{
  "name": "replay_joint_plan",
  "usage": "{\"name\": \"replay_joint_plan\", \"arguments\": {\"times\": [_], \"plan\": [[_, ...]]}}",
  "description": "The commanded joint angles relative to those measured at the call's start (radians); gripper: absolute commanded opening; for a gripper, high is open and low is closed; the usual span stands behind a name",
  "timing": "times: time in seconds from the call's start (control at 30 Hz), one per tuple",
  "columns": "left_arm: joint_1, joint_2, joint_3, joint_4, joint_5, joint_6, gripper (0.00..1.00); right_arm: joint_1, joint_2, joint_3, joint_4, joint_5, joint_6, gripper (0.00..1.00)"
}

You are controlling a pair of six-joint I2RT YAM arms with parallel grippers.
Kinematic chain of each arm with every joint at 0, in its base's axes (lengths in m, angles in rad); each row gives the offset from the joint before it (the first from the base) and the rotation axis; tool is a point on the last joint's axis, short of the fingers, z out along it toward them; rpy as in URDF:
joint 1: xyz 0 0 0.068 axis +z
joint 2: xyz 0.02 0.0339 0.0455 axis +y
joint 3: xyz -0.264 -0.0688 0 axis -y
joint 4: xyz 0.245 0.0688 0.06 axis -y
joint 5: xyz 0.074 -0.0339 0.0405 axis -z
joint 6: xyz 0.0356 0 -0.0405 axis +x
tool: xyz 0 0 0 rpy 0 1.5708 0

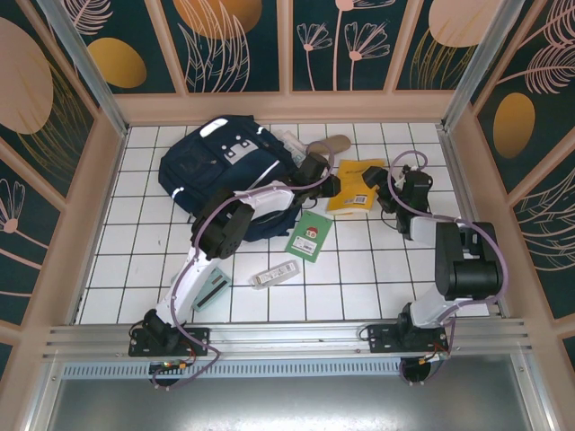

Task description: Pack books, pencil case, and school supplies into a backpack

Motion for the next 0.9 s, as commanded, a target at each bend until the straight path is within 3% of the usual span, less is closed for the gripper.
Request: {"name": "replay_joint_plan", "arguments": {"times": [0.0, 0.1, 0.2, 0.37, 0.47, 0.53, 0.73, 0.8, 0.87], "plan": [[-0.072, -0.009, -0.015, -0.012, 0.201, -0.013, 0.23, 0.055, 0.045, 0.041, 0.001, -0.149, 0.017, 0.84], [-0.073, -0.008, -0.015, -0.013, 0.198, -0.010, 0.23, 0.061, 0.038, 0.039, -0.023, -0.126, 0.000, 0.79], [-0.072, -0.005, -0.012, -0.012, 0.198, -0.011, 0.23, 0.057, 0.054, 0.040, 0.009, -0.183, 0.038, 0.77], [-0.072, -0.002, -0.009, -0.012, 0.200, -0.012, 0.23, 0.058, 0.116, 0.035, 0.138, -0.306, 0.187, 0.76], [-0.071, -0.005, -0.011, -0.015, 0.198, -0.009, 0.23, 0.059, 0.108, 0.021, 0.183, -0.305, 0.239, 0.76], [-0.073, -0.008, -0.012, -0.019, 0.197, -0.006, 0.23, 0.059, 0.077, 0.025, 0.140, -0.272, 0.205, 0.75], [-0.068, -0.017, -0.014, -0.029, 0.181, 0.006, 0.23, 0.070, -0.033, 0.102, -0.224, -0.059, -0.068, 0.67], [-0.064, -0.019, -0.014, -0.030, 0.178, 0.008, 0.23, 0.062, -0.048, 0.102, -0.261, -0.039, -0.104, 0.59], [-0.062, -0.021, -0.014, -0.032, 0.175, 0.011, 0.23, 0.049, -0.056, 0.088, -0.266, -0.042, -0.112, 0.44]]}}
